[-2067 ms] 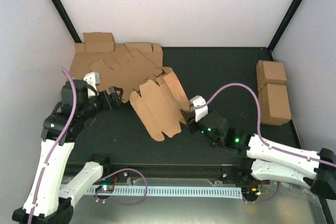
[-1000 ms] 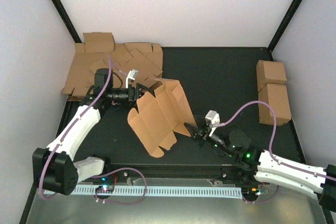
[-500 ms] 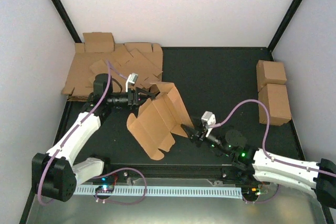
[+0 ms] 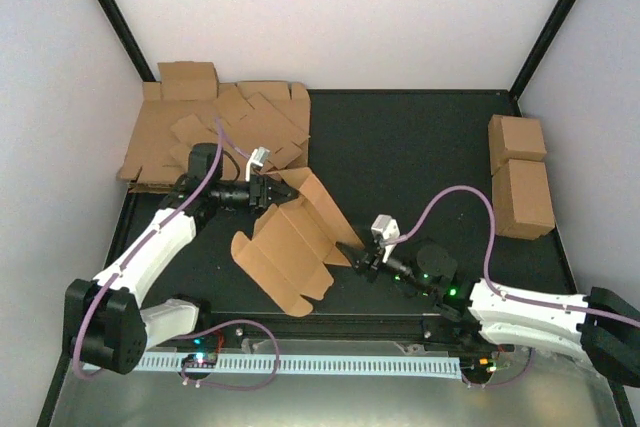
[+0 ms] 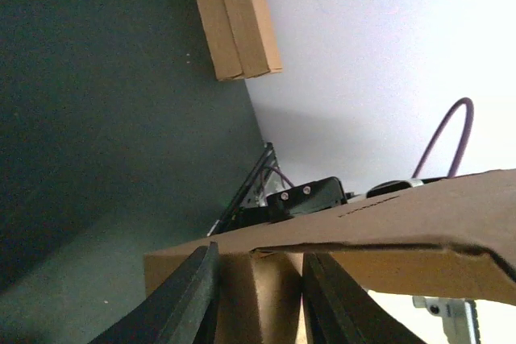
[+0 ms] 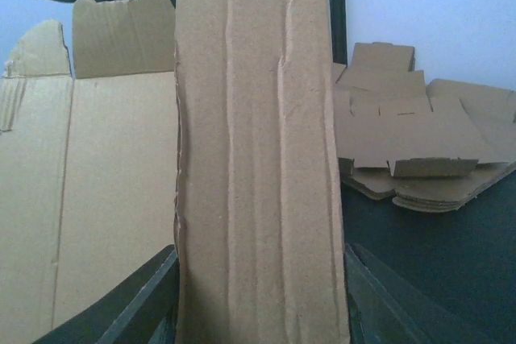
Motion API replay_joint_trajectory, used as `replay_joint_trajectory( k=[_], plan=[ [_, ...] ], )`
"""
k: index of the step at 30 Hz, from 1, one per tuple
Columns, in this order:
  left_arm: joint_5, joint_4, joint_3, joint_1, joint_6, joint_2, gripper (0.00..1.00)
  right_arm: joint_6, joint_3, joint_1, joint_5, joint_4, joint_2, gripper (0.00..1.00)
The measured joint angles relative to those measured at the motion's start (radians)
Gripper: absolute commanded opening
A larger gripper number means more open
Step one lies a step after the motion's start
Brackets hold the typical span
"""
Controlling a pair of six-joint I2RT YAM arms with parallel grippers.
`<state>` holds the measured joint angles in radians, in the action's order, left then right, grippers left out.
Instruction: Fold the paper box
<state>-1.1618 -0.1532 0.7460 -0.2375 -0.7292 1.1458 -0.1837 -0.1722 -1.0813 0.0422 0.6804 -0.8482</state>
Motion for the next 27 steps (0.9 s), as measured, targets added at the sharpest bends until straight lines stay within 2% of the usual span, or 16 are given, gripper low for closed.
replay_joint_trajectory(
  k=[4,6,10,12,18,24,27],
  plan=[
    [0.031,-0.107,0.029,0.0,0.087,0.017,0.29,0.0,0.002,0.0,-0.002,0.021,-0.036,0.54],
    [0.044,-0.147,0.043,0.0,0.125,0.019,0.25,0.0,0.003,0.0,-0.001,0.039,-0.056,0.57],
    [0.069,-0.2,0.05,-0.004,0.175,0.019,0.24,0.004,0.005,0.0,0.0,0.089,-0.135,0.72],
    [0.082,-0.221,0.05,-0.007,0.194,0.019,0.24,0.009,0.005,0.0,0.0,0.121,-0.202,0.76],
    [0.123,-0.257,0.05,-0.018,0.241,0.019,0.24,0.009,0.004,0.0,-0.008,0.197,-0.401,0.79],
    [0.161,-0.284,0.05,-0.034,0.279,0.019,0.24,0.005,-0.014,0.0,-0.024,0.237,-0.477,0.84],
    [0.185,-0.294,0.05,-0.046,0.297,0.019,0.24,0.006,-0.023,0.0,-0.023,0.243,-0.483,0.94]
  ],
)
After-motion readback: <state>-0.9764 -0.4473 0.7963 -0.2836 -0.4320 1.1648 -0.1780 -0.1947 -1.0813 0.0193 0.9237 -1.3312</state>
